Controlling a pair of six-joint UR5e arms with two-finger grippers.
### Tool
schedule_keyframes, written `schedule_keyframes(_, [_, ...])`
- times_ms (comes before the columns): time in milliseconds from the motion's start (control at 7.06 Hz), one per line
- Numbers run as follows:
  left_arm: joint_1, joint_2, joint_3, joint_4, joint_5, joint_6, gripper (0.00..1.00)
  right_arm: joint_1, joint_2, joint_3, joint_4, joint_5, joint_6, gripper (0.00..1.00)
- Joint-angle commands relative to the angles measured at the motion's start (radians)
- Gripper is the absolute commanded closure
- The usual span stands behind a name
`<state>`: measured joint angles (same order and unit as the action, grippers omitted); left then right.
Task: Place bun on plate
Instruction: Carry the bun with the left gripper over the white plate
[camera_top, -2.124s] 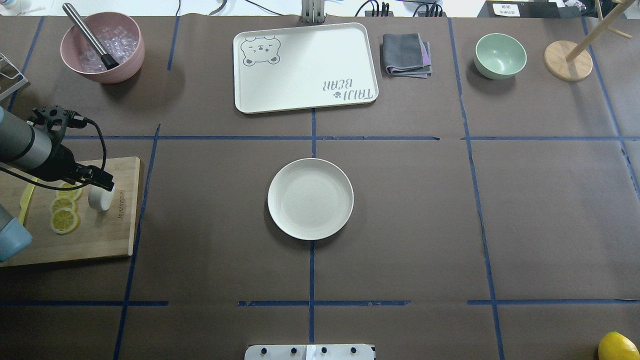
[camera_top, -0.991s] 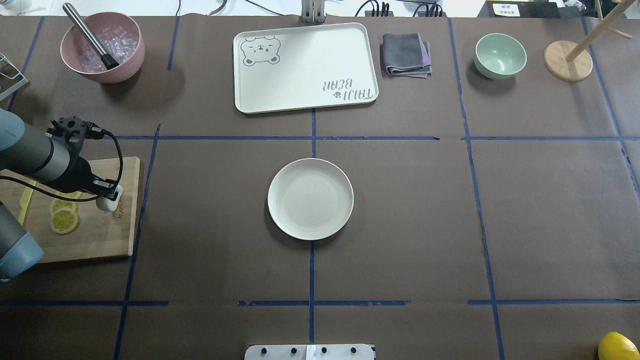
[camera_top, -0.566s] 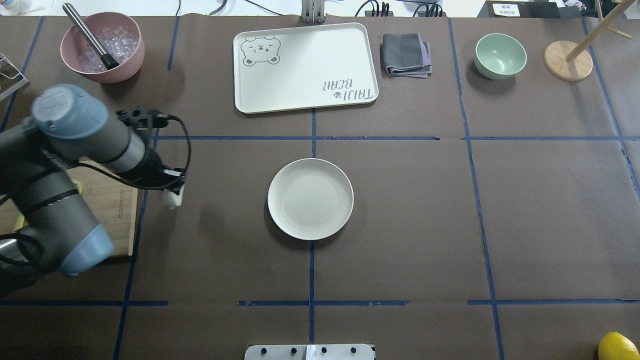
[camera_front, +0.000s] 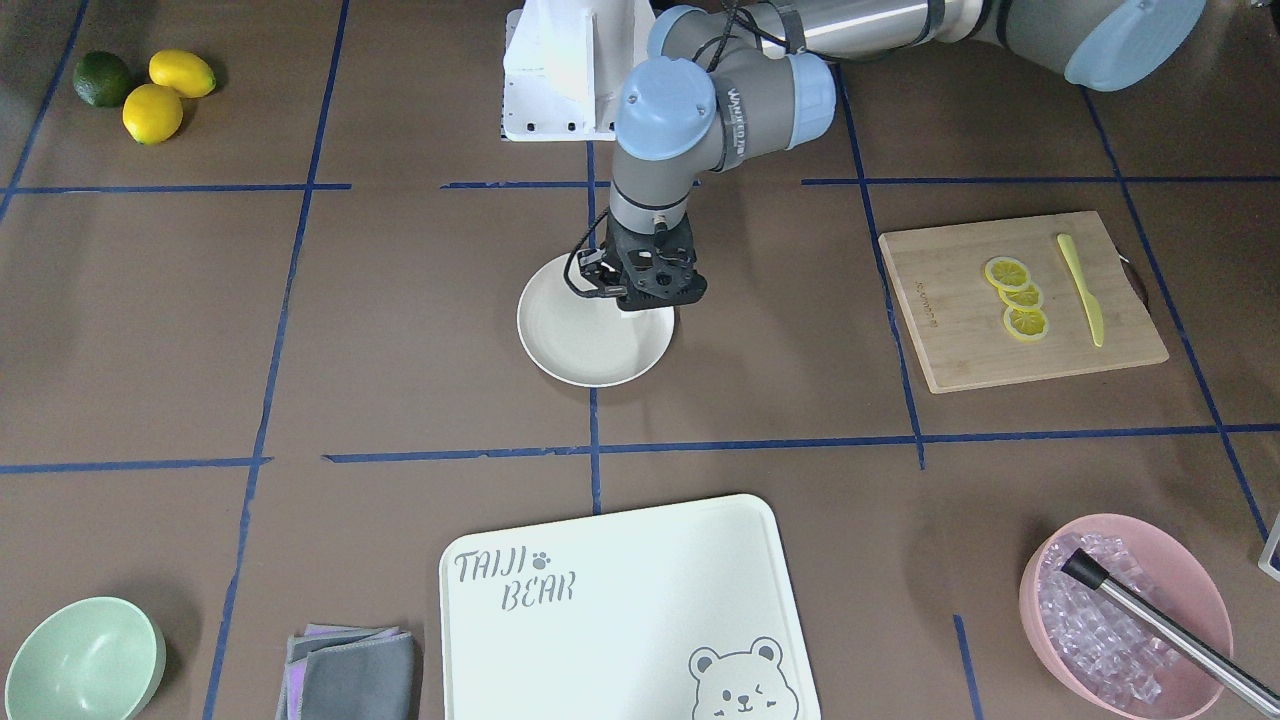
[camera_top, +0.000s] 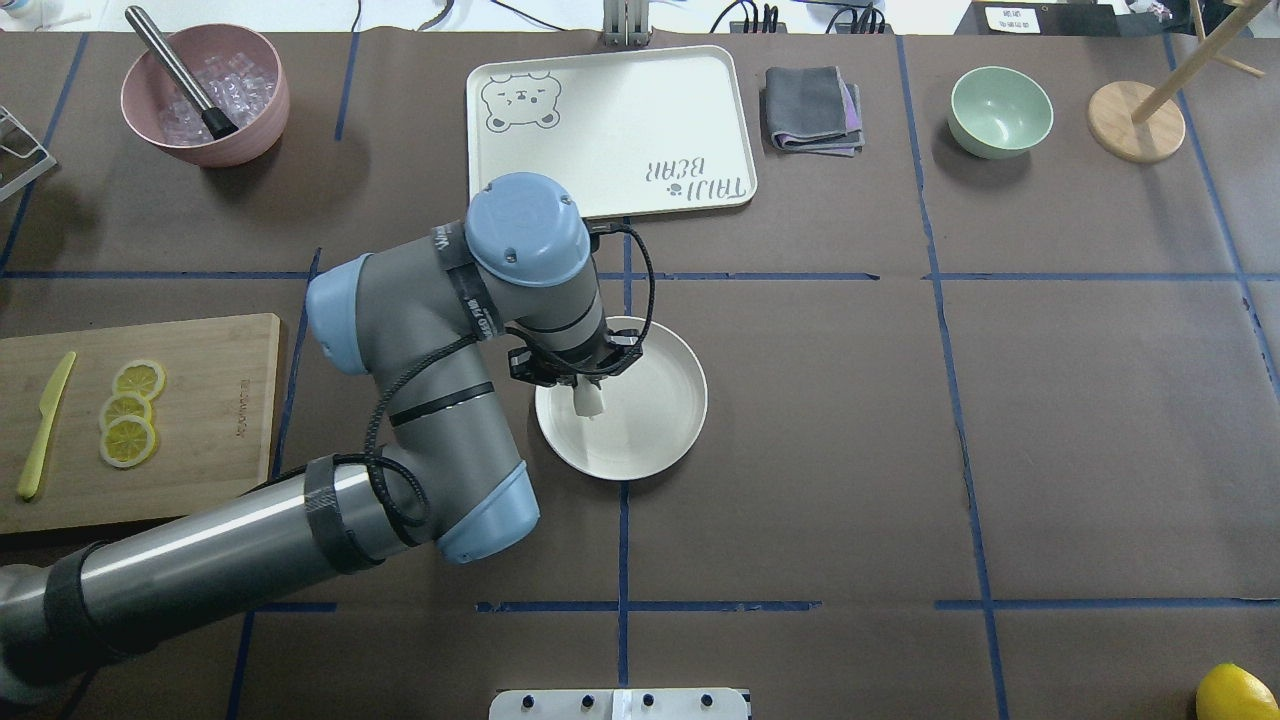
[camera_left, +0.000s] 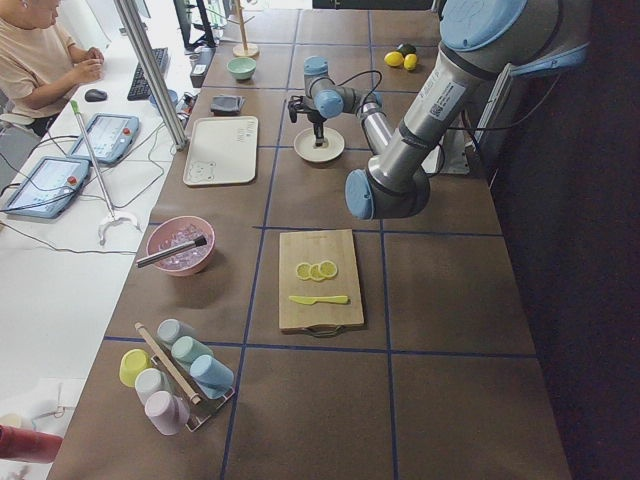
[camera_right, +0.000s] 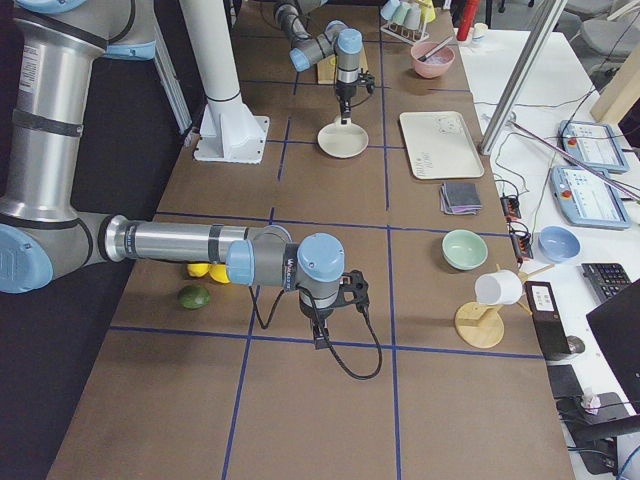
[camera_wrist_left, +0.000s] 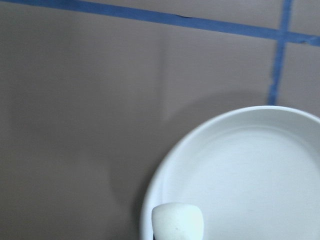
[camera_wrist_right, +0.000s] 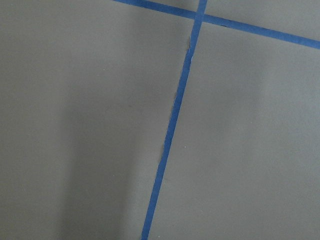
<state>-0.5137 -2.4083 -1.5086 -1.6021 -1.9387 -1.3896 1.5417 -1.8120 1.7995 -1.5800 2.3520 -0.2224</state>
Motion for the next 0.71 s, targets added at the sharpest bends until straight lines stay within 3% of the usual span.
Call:
schedule_keyframes(0, [0.038,-0.031,0.097,-0.105,0.055,-0.034,0.71,0.0,0.0,0.0,0.0,0.0,0.0,0.0])
schedule_keyframes(566, [0.063,-0.029,0.11,-0.108,0.055,-0.031,0.51,0.0,-0.001,-0.002,0.0,0.0,0.0,0.0])
